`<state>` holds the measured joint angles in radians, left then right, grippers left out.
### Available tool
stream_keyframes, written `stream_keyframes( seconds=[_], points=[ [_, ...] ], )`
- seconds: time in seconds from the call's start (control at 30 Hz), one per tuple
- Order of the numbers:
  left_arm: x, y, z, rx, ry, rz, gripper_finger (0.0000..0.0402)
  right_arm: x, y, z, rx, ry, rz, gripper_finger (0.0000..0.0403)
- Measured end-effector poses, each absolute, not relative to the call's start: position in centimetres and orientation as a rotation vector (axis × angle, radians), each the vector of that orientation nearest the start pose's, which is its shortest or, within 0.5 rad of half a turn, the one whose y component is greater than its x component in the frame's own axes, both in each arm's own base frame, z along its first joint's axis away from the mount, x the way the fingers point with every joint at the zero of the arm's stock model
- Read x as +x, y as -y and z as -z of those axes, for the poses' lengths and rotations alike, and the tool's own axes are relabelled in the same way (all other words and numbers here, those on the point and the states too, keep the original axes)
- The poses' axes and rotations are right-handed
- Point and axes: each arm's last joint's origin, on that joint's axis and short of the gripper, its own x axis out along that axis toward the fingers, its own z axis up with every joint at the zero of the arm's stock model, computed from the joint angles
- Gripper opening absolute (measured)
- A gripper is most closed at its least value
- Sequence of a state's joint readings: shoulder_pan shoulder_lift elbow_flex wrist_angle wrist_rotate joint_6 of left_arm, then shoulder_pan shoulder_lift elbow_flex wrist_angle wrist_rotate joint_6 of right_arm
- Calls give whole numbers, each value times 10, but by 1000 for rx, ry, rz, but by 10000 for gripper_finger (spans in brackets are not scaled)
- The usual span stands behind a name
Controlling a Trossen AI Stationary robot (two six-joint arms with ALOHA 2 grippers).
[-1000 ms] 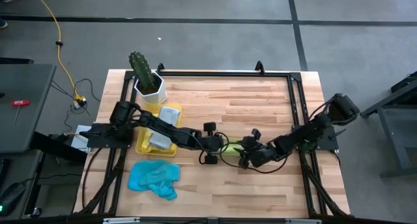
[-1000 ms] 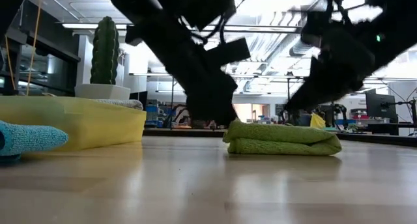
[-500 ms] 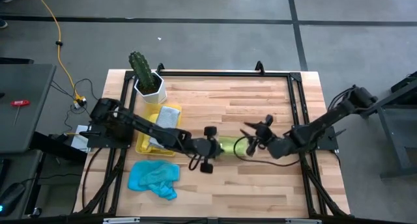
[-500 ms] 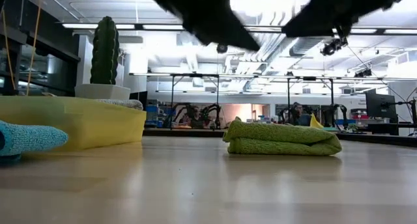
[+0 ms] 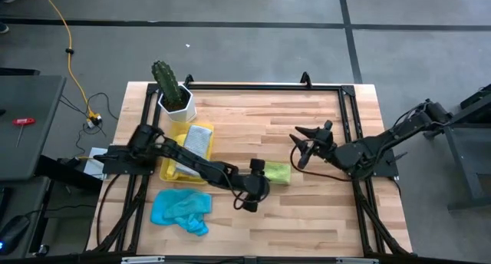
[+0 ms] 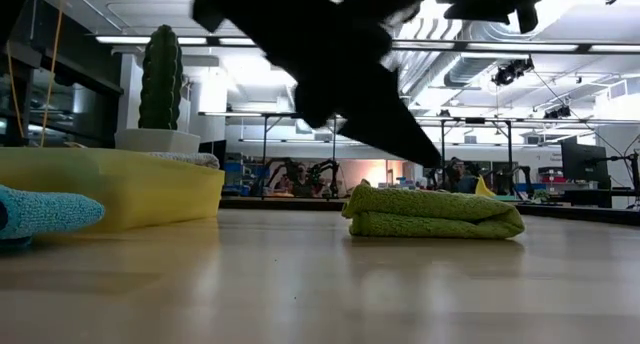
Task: Fold microfiber towels
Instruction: Put the folded green microfiber towel into the yellow bin
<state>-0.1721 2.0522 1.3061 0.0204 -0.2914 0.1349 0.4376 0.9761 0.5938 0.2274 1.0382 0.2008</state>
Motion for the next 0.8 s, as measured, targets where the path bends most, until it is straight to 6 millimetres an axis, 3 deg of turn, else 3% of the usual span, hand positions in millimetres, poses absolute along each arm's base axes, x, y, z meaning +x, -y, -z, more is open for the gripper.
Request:
stream_keyframes(
  seconds=[0.2,0.5,0.63,0.8],
  points=[
    [449,47,-139,267,-877,-138,246,198,-66,-271,91,-75,550,149],
    [459,30,-114,153,-1025,-106,238,199,-67,-269,87,-84,533,149],
    [457,31,-111,157,-1056,-132,190,198,-67,-269,86,-85,534,149],
    [449,36,-112,231,-1110,-186,48,199,-67,-269,87,-83,534,149]
  ],
)
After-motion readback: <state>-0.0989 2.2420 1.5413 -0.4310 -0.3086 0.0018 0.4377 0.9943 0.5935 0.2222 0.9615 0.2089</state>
